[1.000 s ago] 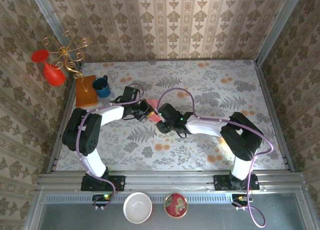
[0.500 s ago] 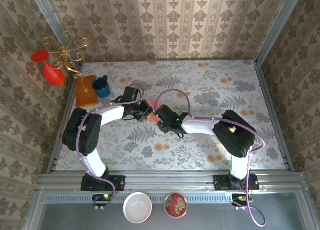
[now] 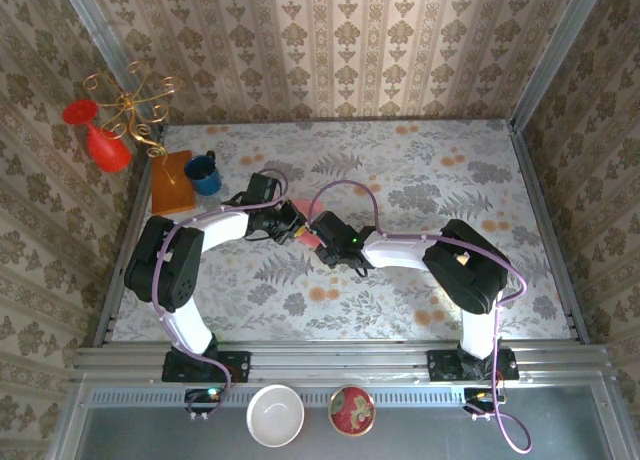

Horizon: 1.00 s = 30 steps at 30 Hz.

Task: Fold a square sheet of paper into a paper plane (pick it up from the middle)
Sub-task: Fourth fold the wing at the center of the table.

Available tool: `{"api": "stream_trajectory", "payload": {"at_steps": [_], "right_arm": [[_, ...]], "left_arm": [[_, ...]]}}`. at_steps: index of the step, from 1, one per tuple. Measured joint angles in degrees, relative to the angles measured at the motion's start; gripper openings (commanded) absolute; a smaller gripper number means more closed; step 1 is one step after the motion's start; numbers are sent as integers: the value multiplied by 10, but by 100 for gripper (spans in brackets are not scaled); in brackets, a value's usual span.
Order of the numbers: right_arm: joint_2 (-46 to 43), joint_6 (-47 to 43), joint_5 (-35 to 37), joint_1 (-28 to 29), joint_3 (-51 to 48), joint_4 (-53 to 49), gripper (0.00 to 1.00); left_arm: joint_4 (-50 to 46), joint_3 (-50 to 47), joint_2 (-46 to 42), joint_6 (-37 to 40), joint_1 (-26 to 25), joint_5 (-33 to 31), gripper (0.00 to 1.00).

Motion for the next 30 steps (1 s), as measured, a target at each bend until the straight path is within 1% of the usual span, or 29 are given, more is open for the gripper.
{"api": "stream_trajectory", "payload": {"at_steps": [2, 7, 10, 12, 16, 20, 25, 30], "right_arm": [[0, -2, 0, 0, 0, 0, 19], [0, -2, -3, 0, 0, -1, 13], [0, -1, -20, -1, 0, -7, 11], [0, 1, -40, -5, 0, -13, 10], [0, 17, -96, -24, 6, -33, 8], [0, 41, -162, -54, 8, -41, 8], [0, 75, -251, -91, 8, -45, 8], [0, 111, -337, -122, -4, -25, 8]], "left_arm": [[0, 0, 0, 0, 0, 0, 13], [-14, 1, -1, 3, 5, -7, 24], [-36, 1, -10, 14, 20, -14, 31], [-50, 1, -24, 23, 35, -21, 33], [-75, 1, -59, 43, 61, -42, 37], [-81, -2, -97, 55, 63, -59, 39], [-61, -36, -127, 57, 50, -64, 41], [-23, -72, -125, 54, 14, -57, 41]]}}
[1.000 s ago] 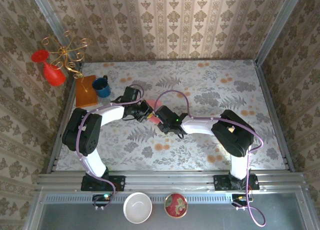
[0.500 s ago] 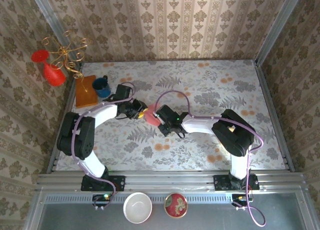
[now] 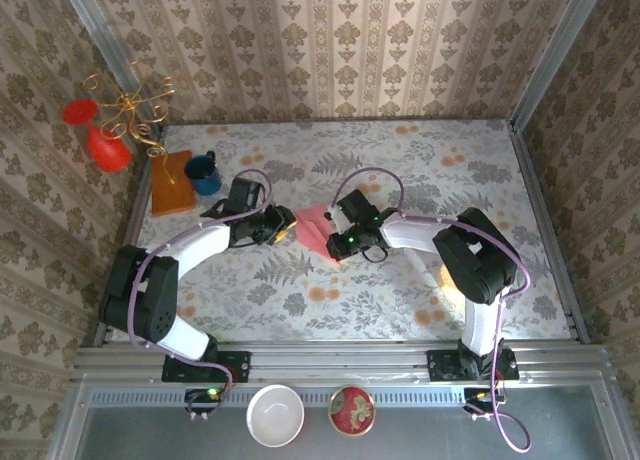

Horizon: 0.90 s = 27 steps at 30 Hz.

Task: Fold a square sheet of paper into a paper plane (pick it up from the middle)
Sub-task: Fourth fold the wing at the center of the table.

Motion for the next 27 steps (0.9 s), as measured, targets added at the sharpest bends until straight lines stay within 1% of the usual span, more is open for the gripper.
{"api": "stream_trajectory", "payload": {"at_steps": [4, 8, 13, 18, 21, 27], "right_arm": [[0, 32, -58, -21, -22, 30, 8], [0, 65, -104, -39, -44, 68, 8], [1, 102, -148, -63, -72, 115, 8], [7, 124, -170, -73, -82, 145, 8], [8, 128, -176, -73, -84, 152, 9], [11, 130, -181, -73, -84, 160, 9]], "left_arm": [[43, -2, 26, -3, -31, 14, 41], [80, -2, 64, -9, -56, 28, 37], [103, -2, 100, -13, -66, 36, 34], [115, 0, 118, -15, -70, 40, 35], [118, 5, 125, -15, -71, 43, 36], [120, 16, 127, -15, -71, 47, 35]]}}
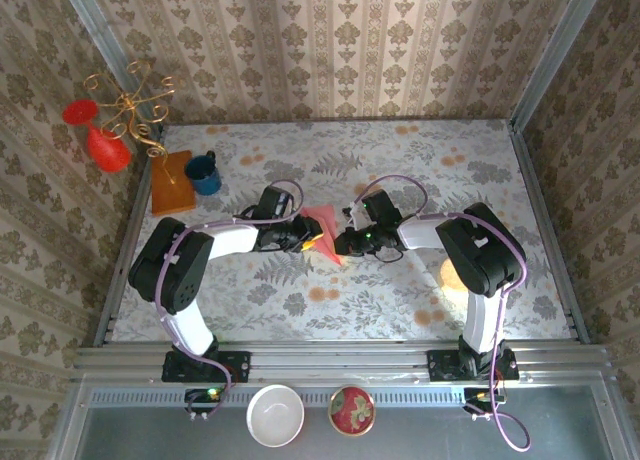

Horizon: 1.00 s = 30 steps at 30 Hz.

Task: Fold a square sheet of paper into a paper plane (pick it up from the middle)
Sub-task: Fourth fold the wing at the center of the table.

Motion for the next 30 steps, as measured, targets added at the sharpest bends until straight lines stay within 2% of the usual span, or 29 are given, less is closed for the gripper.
{"api": "stream_trajectory", "payload": {"at_steps": [11, 21, 30], "right_arm": [[0, -3, 0, 0, 0, 1, 10], [0, -4, 5, 0, 0, -4, 21], [0, -2, 13, 0, 0, -7, 22]], "left_arm": [[-2, 17, 29, 4, 1, -2, 31], [-5, 24, 44, 5, 1, 2, 40], [-78, 59, 48, 25, -4, -19, 45]]}}
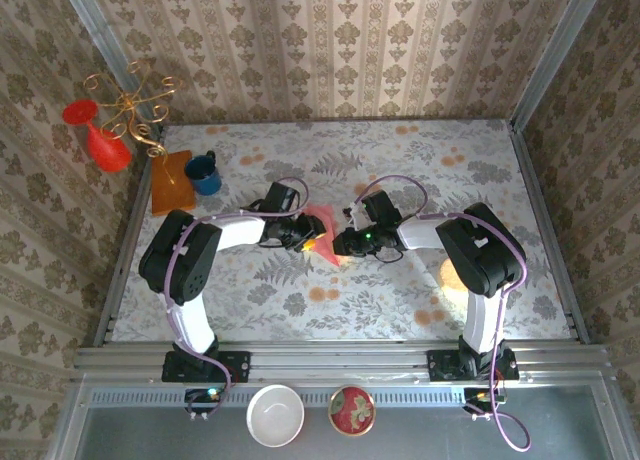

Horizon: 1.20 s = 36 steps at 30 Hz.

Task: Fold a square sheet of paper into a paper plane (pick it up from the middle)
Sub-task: Fourth fold the wing at the center of the table.

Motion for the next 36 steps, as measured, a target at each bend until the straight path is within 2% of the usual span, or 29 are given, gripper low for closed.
{"api": "stream_trajectory", "payload": {"at_steps": [13, 24, 31, 36], "right_arm": [[2, 11, 2, 0, 0, 0, 13], [13, 23, -11, -2, 8, -7, 12], [17, 25, -11, -3, 20, -29, 12], [18, 25, -11, -4, 23, -36, 12]], "left_arm": [[-31, 20, 7, 8, -3, -7, 46], [-33, 20, 5, 10, -3, -8, 43], [-52, 20, -27, 28, 2, -15, 33], [-14, 20, -57, 43, 5, 1, 24]]}}
